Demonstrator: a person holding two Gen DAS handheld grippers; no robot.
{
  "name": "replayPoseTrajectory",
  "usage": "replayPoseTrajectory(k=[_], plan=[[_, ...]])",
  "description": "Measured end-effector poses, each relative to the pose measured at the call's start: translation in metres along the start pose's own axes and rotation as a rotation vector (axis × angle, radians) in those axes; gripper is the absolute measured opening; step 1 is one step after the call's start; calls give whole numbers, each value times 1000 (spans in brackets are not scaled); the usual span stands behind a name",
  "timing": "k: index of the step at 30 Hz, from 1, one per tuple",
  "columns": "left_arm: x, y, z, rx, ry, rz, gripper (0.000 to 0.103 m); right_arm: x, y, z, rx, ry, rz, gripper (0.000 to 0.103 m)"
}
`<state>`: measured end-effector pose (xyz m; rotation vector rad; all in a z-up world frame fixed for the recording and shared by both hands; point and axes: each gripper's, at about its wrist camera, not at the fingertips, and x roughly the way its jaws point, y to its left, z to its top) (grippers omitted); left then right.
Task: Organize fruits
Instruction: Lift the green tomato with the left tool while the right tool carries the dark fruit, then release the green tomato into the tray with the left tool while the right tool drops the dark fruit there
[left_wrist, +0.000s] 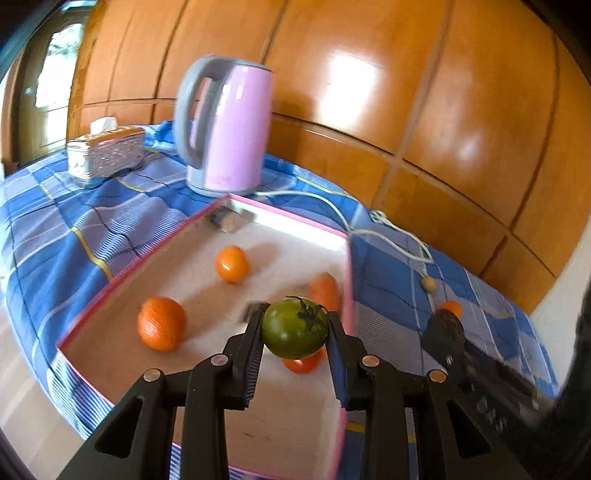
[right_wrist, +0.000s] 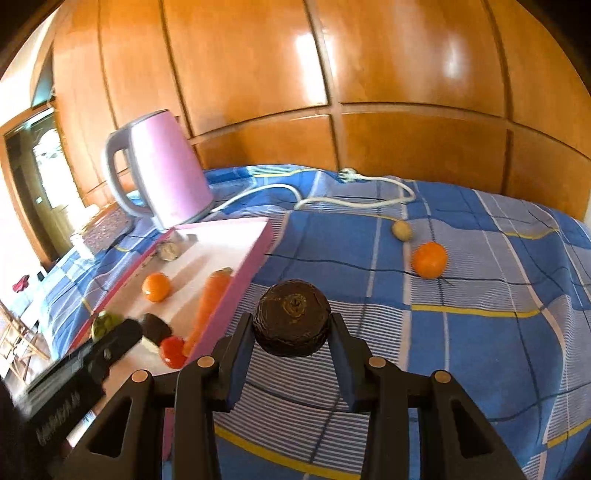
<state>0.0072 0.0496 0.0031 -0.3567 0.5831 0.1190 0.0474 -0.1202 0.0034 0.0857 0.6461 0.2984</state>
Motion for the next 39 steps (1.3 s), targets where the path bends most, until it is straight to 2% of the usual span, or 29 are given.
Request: replayPoseTrajectory(k=[3, 8, 18, 30, 36, 39], plan=[[-1, 14, 12, -24, -30, 35, 32, 0, 11, 0, -29, -11, 23, 41], [8, 40, 16, -146, -4, 73, 32, 2, 29, 0, -78, -21, 63, 41], [20, 49, 20, -183, -21, 117, 33, 16, 43, 16, -52, -35, 189, 41], [29, 54, 20, -222, -17, 158, 33, 45, 61, 27, -74, 23, 311, 42], [30, 53, 19, -218, -21, 179, 35, 57, 64, 25, -71, 50, 311, 43], [28, 52, 19, -210, -31, 183, 43, 58, 59, 26, -48, 52, 312, 43]])
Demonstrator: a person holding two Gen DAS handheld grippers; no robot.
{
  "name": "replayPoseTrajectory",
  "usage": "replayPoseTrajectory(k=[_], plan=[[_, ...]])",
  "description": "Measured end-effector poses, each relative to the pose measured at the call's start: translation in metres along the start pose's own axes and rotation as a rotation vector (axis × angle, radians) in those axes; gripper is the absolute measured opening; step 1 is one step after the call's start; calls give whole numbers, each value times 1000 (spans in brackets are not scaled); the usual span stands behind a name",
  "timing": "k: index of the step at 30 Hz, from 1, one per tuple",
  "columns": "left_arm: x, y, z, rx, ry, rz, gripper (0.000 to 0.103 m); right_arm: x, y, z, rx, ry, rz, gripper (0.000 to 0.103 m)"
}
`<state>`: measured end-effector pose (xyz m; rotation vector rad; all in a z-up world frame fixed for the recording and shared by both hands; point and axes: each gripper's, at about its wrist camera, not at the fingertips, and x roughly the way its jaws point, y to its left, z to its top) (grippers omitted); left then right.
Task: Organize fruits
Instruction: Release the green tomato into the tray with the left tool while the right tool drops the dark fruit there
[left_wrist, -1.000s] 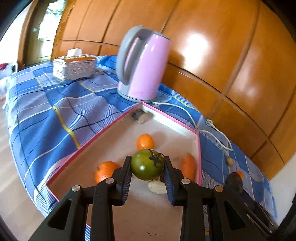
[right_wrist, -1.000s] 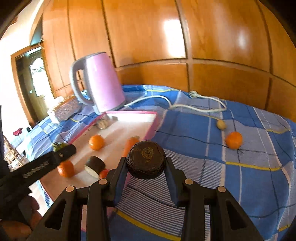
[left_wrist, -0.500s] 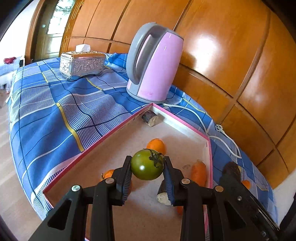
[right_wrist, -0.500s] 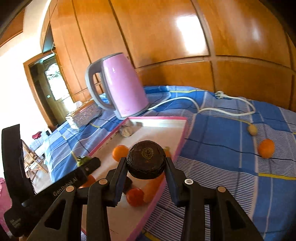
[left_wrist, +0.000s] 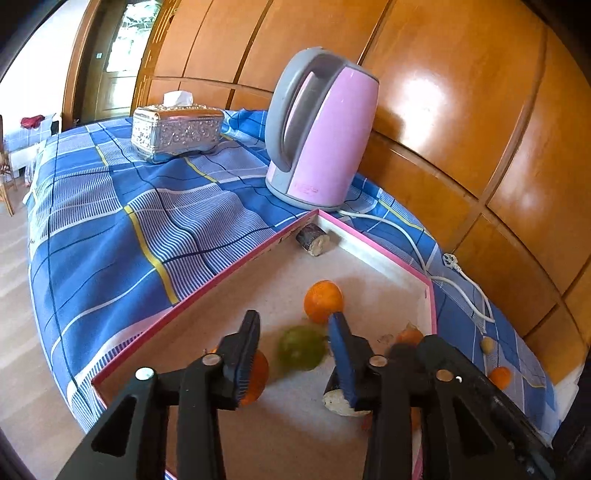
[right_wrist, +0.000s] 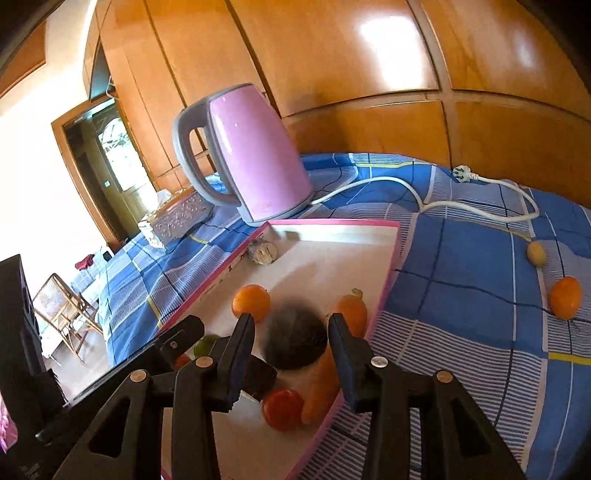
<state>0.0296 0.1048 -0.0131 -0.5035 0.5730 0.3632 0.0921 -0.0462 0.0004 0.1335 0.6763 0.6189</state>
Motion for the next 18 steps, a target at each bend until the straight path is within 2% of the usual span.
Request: replayPoseTrajectory(k=[7, 12, 18], plan=[[-2, -2, 0, 12, -6, 7, 47, -3, -3, -3, 6, 0, -17, 43], [-3, -4, 0, 24, -9, 3, 54, -6, -7, -4, 14, -2, -41, 43], [-6, -9, -3, 53, -12, -10, 54, -12, -12, -5, 34, -11, -69, 43]])
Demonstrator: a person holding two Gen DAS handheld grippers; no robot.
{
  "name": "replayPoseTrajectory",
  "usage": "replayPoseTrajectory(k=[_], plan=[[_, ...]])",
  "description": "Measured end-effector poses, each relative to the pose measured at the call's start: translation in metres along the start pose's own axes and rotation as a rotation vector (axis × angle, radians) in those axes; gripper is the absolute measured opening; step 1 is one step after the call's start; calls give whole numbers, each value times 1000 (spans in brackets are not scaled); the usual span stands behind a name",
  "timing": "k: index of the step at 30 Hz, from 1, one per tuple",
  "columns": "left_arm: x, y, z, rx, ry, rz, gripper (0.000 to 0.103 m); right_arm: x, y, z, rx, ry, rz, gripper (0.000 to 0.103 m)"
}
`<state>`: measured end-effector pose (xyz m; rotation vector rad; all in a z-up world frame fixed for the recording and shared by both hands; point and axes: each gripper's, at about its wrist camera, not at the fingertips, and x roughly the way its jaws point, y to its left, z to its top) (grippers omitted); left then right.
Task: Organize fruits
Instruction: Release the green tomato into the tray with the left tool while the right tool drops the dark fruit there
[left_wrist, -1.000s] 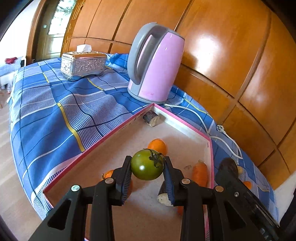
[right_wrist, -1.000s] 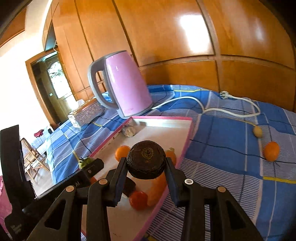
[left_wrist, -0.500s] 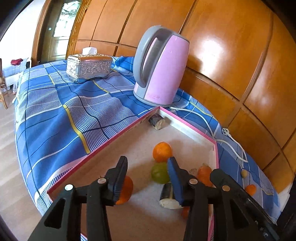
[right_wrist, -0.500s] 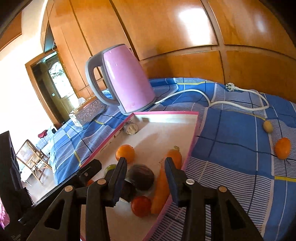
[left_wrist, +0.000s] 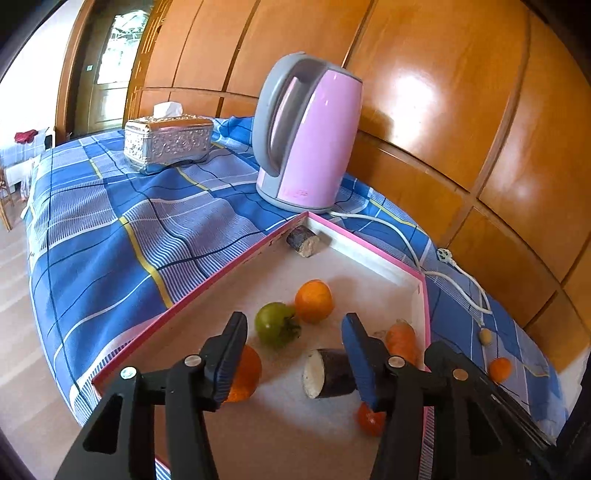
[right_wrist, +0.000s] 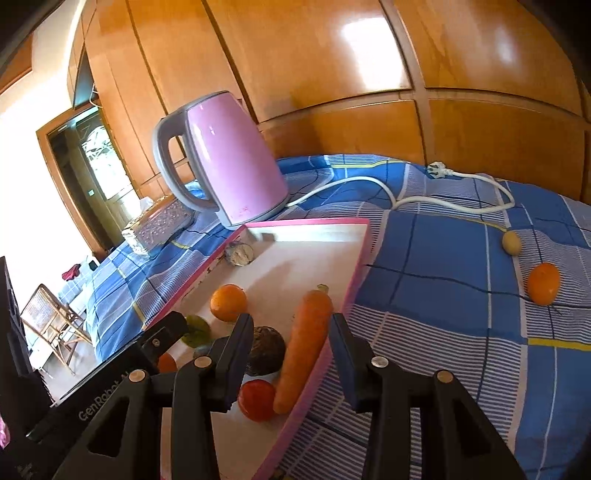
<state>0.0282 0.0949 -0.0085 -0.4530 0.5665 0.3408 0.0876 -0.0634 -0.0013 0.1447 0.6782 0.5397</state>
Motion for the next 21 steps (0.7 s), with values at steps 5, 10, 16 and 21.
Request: replayPoseTrajectory(k=[5, 10, 16, 21], plan=[[-3, -6, -2, 33, -3, -11, 54, -6, -2, -2, 1, -8, -25, 43], [-6, -12, -4, 70, -8, -23, 54, -13, -2, -5, -7, -15, -49, 43], [-8, -19, -7, 103, -7, -37, 54, -21, -5, -8, -5, -23, -71, 43], [-10, -23, -9, 127, -6, -49, 54, -29, -8, -10, 3, -29, -91, 43]])
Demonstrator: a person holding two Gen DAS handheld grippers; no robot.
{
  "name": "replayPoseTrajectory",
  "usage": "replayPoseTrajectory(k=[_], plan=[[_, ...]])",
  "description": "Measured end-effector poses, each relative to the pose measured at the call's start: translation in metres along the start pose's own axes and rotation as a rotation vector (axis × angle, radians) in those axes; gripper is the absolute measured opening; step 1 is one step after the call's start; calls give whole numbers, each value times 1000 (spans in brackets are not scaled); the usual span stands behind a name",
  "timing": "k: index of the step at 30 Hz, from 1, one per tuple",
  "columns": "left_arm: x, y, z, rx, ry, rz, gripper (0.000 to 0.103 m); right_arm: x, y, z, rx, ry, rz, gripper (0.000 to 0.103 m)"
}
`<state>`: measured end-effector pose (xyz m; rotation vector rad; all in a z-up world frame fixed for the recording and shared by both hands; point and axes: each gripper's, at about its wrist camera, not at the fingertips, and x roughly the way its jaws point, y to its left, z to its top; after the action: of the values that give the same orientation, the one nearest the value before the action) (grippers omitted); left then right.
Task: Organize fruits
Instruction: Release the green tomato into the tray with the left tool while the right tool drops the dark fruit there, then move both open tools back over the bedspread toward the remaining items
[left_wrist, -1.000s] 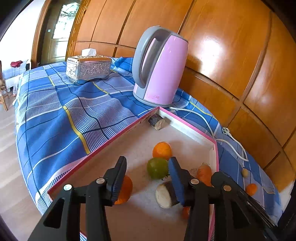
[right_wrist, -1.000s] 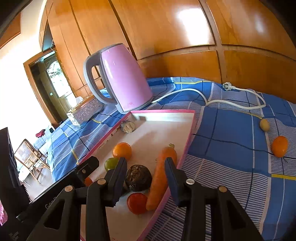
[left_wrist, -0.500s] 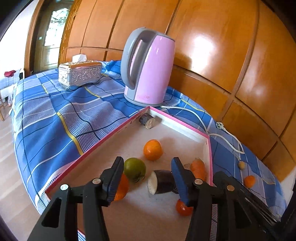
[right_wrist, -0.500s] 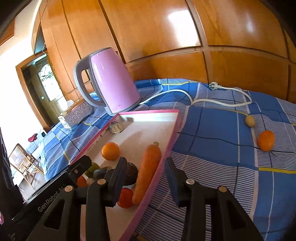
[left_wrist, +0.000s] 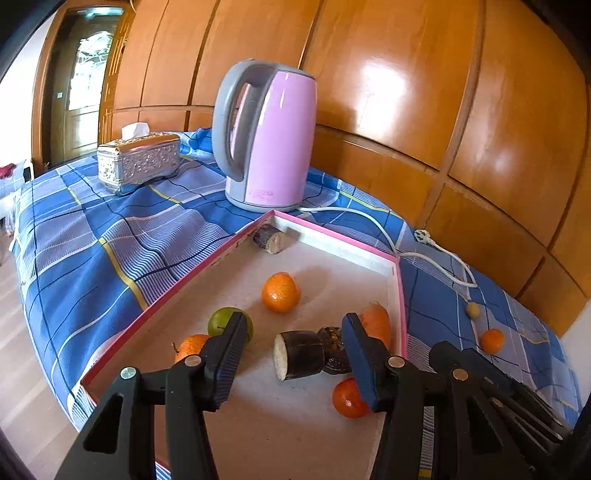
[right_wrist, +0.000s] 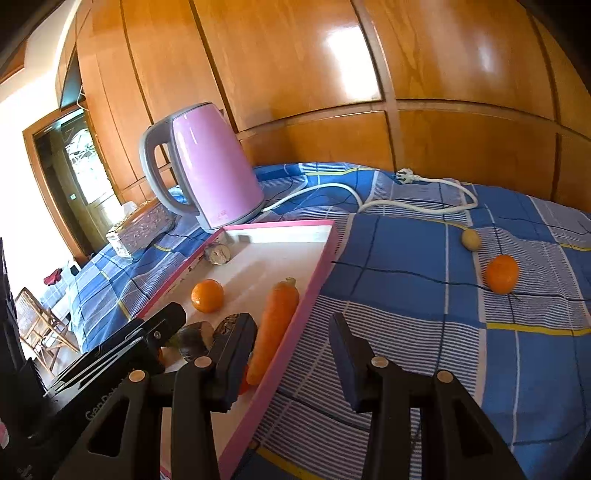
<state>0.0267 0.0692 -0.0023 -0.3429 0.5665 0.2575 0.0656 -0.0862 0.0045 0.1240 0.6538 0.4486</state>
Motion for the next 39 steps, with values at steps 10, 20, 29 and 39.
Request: replayPoseTrajectory(k=[10, 20, 29, 39], plan=[[-2, -12, -4, 55, 9, -36, 54, -17, -18, -4, 54, -15, -60, 43], [-3, -41, -14, 190, 49, -138, 54, -30, -46, -6, 144, -17, -139, 43], [-9, -70, -29, 330, 89, -274, 47, -31, -83, -11, 292, 12, -219, 43], [-8, -88, -39, 404, 116, -315, 40, -34, -111, -14, 383, 8, -272, 43]])
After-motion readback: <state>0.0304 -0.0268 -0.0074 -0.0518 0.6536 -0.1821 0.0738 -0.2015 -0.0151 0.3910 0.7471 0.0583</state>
